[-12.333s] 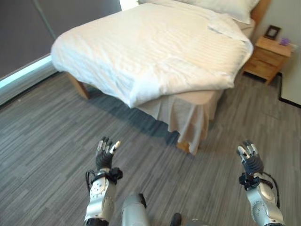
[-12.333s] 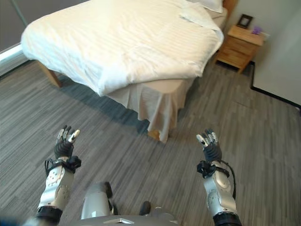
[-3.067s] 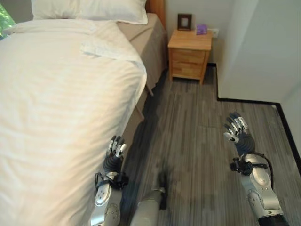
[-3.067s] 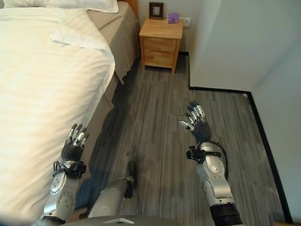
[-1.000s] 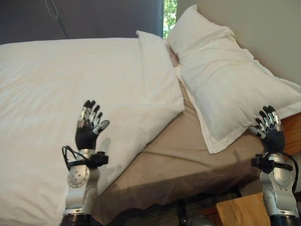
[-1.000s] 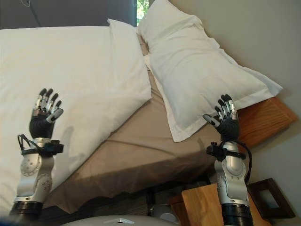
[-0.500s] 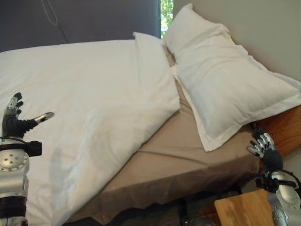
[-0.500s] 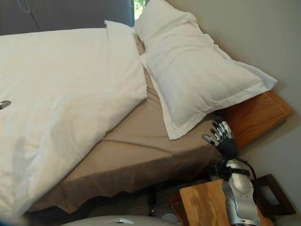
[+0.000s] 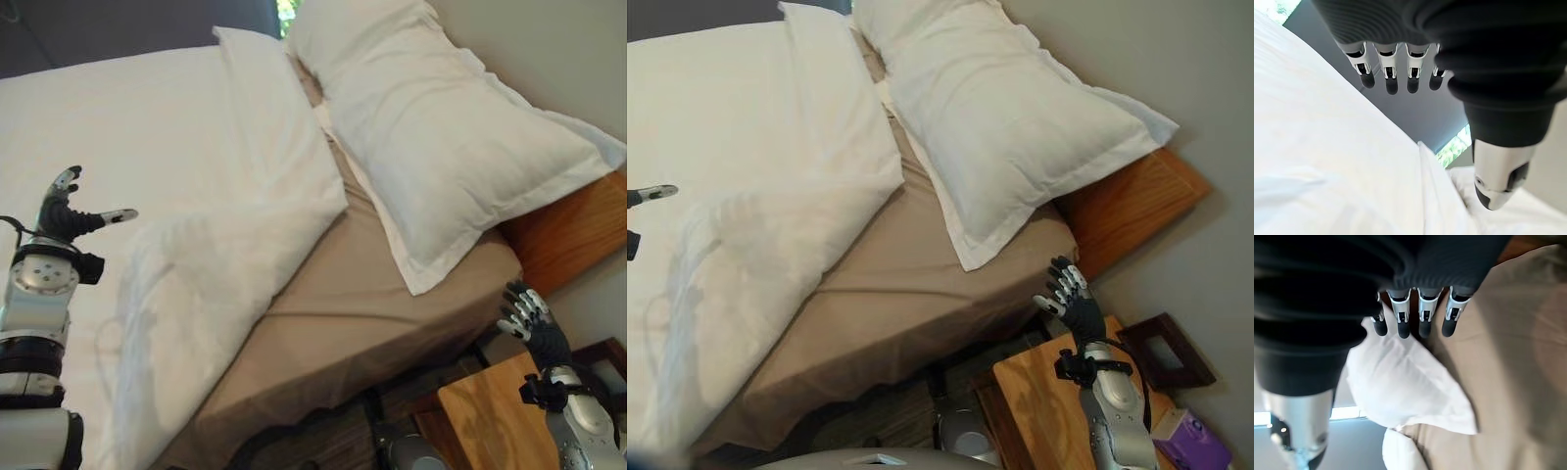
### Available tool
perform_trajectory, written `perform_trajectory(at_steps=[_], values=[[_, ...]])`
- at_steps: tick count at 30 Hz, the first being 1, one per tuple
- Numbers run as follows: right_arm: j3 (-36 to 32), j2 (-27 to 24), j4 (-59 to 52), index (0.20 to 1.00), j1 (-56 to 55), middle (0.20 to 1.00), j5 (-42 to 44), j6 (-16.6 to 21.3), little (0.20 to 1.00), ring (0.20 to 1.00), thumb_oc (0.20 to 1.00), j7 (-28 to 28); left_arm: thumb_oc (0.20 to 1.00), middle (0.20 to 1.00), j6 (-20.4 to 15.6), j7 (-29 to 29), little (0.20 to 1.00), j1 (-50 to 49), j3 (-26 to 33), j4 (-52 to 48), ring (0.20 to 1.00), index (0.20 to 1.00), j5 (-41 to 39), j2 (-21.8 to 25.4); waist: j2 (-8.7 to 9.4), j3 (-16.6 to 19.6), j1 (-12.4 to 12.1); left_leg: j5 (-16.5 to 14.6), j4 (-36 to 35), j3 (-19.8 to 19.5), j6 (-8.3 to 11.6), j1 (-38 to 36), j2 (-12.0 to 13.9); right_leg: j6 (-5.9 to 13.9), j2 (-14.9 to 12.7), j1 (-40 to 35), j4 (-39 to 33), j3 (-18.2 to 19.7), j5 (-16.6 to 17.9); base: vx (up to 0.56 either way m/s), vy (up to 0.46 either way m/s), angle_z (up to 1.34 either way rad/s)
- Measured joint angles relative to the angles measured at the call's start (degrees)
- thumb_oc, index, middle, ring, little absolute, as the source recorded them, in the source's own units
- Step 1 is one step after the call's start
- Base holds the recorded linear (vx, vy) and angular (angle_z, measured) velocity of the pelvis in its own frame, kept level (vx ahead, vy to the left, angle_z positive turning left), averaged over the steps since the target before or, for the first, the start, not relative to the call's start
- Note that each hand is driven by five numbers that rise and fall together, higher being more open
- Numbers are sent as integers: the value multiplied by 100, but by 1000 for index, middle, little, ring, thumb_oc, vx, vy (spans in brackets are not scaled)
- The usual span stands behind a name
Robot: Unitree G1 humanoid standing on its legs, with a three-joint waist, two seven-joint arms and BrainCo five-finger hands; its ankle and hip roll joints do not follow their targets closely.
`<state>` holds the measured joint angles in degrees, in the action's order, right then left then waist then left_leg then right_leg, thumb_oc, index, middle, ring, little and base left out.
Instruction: Making the bed.
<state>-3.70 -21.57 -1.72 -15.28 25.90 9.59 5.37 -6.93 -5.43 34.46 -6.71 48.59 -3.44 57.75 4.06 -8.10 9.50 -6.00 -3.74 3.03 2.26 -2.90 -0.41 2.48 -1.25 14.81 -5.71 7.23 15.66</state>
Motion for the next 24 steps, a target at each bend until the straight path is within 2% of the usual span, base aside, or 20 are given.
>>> perform_trajectory(at_steps=[3, 4, 5, 6, 7, 8, 9, 10, 12, 15, 20, 21, 24], values=[[116, -1, -56, 1000, 130, 1000, 2, -9, 1000, 1000, 1000, 5, 1000, 1000, 33, -72, 1000, 459, -192, 447, 1000, 1000, 212, -62, 83, -242, 131, 15, 90, 82, -20, 180, -50, 88, -83, 194, -1, 80, -89, -120, 11, -12], [127, -14, -155, 1000, -2, 1000, 26, 10, 1000, 1000, 1000, -54, 1000, 1000, 98, -263, 1000, 724, -99, 797, 1000, 1000, 247, -423, 113, -349, 187, -4, 199, 133, -1, 340, -98, 102, -79, 287, -2, 147, -75, -86, 0, -11], [196, -32, -162, 1000, 42, 1000, 63, 1, 1000, 1000, 1000, -65, 1000, 1000, 170, -334, 1000, 769, -130, 931, 1000, 1000, 251, -530, 119, -434, 205, -3, 206, 127, -1, 377, -76, 130, -81, 359, -1, 145, -99, -71, -2, -27], [260, -32, -203, 1000, 85, 1000, 112, -2, 1000, 1000, 1000, -90, 1000, 1000, 250, -374, 1000, 818, -153, 1063, 1000, 1000, 253, -634, 224, -583, 241, -2, 225, 236, -2, 440, -92, 152, -56, 467, -1, 204, -116, -57, -3, -28], [277, -36, -213, 1000, 168, 1000, 112, -4, 1000, 1000, 1000, -112, 1000, 1000, 266, -422, 1000, 830, -148, 1175, 1000, 1000, 252, -673, 252, -646, 275, 2, 247, 275, -3, 494, -59, 212, -44, 526, -1, 231, -163, -34, 0, -41], [288, -39, -233, 1000, 197, 1000, 116, -4, 1000, 1000, 1000, -140, 1000, 1000, 316, -523, 1000, 850, -113, 1427, 1000, 1000, 255, -803, 300, -712, 328, -1, 286, 364, 0, 585, -42, 357, 14, 623, -2, 246, -286, -25, 8, -31], [325, -49, -267, 1000, 215, 1000, 116, -6, 1000, 1000, 1000, -145, 1000, 1000, 337, -588, 1000, 879, -73, 1647, 1000, 1000, 268, -884, 329, -761, 341, 0, 282, 424, 0, 582, -17, 365, 36, 641, -1, 259, -292, -8, 8, -31], [353, -49, -292, 1000, 220, 1000, 116, -8, 1000, 1000, 1000, -144, 1000, 1000, 368, -634, 1000, 885, -73, 1770, 1000, 1000, 317, -918, 355, -785, 365, -2, 281, 438, 3, 579, 14, 359, 54, 654, 0, 258, -286, 2, 9, -15], [427, -54, -441, 1000, 120, 1000, 114, -6, 1000, 1000, 1000, -163, 1000, 1000, 440, -797, 1000, 911, 114, 1855, 1000, 1000, 455, -1019, 381, -792, 417, -62, 263, 435, 67, 544, -20, 219, 106, 645, 0, 298, 18, 25, 0, -5], [535, -58, -444, 1000, 178, 1000, 114, -8, 1000, 1000, 1000, -168, 1000, 1000, 481, -910, 1000, 920, 492, 1884, 1000, 1000, 448, -1128, 347, -814, 393, -83, 241, 463, 97, 518, 29, 197, 149, 650, 0, 336, 29, 20, 1, -10], [600, -209, -468, 1000, 246, 1000, 112, -8, 1000, 1000, 1000, -198, 1000, 1000, 566, -992, 1000, 897, 533, 1979, 1000, 1000, 424, -1178, 322, -830, 277, -103, 172, 574, 127, 376, 77, 64, 227, 558, -1, 425, 30, 3, 2, -11], [595, -267, -469, 1000, 273, 1000, 110, -7, 1000, 1000, 1000, -232, 200, 200, 567, -965, 200, 877, 534, 1970, 200, 200, 423, -1185, 315, -834, 278, -97, 175, 574, 122, 359, 61, 59, 212, 558, -1, 426, 25, 0, 0, 0], [588, -295, -468, 1000, 304, 1000, 106, -6, 1000, 1000, 1000, -236, 200, 200, 576, -878, 200, 883, 535, 1956, 200, 200, 367, -1180, 274, -856, 266, -88, 187, 573, 110, 350, 37, 62, 187, 548, -2, 427, 23, 0, 0, 0]])
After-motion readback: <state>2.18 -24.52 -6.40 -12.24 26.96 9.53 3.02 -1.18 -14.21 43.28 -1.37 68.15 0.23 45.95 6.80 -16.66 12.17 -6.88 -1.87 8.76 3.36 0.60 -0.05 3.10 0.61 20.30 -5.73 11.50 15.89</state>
